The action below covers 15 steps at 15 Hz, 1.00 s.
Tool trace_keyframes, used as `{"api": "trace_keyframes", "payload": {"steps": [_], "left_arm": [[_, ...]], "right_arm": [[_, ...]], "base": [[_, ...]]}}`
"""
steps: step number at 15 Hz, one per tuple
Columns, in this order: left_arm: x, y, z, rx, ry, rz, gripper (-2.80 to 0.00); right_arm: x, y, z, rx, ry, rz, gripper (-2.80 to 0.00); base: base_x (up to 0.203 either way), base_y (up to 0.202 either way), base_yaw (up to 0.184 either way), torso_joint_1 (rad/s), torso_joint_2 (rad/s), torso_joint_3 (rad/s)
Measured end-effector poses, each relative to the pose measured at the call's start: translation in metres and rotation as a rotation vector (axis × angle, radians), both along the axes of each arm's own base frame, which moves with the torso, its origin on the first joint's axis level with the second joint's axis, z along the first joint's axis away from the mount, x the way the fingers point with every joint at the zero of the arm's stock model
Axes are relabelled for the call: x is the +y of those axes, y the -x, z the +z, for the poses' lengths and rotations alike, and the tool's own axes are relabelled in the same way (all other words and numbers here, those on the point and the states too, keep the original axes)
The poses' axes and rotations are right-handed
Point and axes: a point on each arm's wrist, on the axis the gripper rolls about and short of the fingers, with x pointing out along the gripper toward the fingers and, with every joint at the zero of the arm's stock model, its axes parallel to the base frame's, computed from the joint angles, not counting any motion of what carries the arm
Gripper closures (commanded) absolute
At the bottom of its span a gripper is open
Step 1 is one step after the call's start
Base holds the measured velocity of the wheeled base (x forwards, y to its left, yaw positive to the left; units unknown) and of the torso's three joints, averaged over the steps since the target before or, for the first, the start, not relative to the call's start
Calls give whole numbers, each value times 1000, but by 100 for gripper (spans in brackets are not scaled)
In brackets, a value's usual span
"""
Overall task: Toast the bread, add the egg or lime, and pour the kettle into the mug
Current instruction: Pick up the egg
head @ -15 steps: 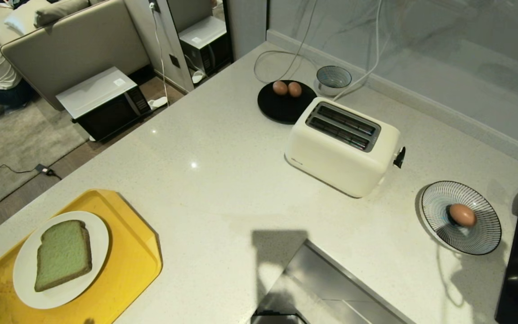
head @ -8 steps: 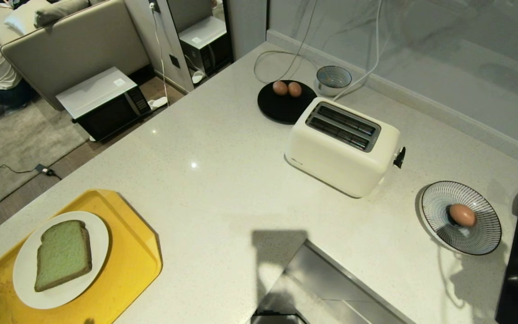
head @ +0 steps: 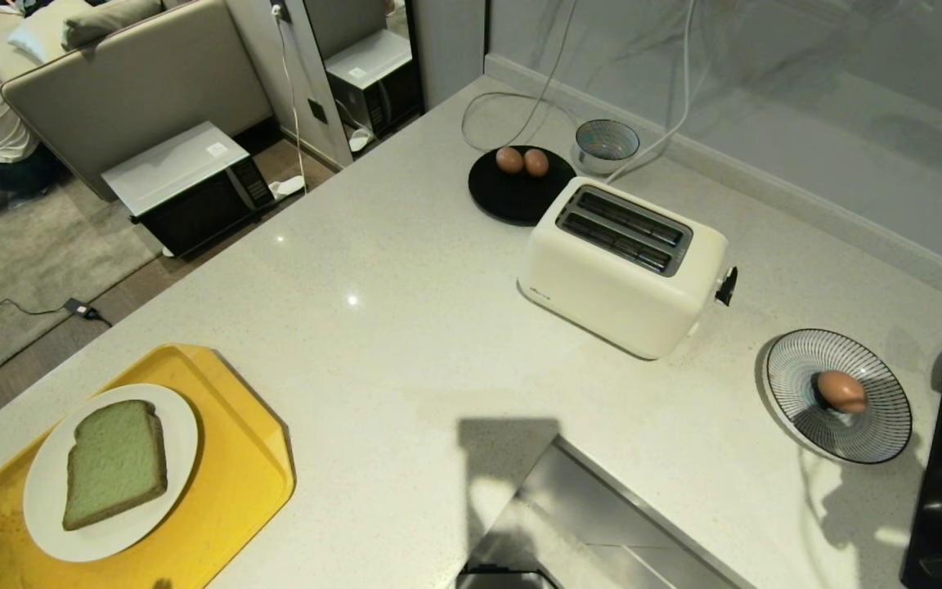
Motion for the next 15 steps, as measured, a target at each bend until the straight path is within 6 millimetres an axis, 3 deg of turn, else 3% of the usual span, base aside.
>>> {"api": "trace_keyframes", "payload": {"steps": [9, 15], "left_arm": [[0, 0, 0, 0, 0, 0, 0], [0, 0, 0, 0, 0, 0, 0]], "right_arm": [[-27, -57, -18, -88, -26, -178, -280], [-40, -88, -16, -132, 1, -189, -280]], "base": [[0, 0, 0, 0, 0, 0], [0, 0, 0, 0, 0, 0]]}}
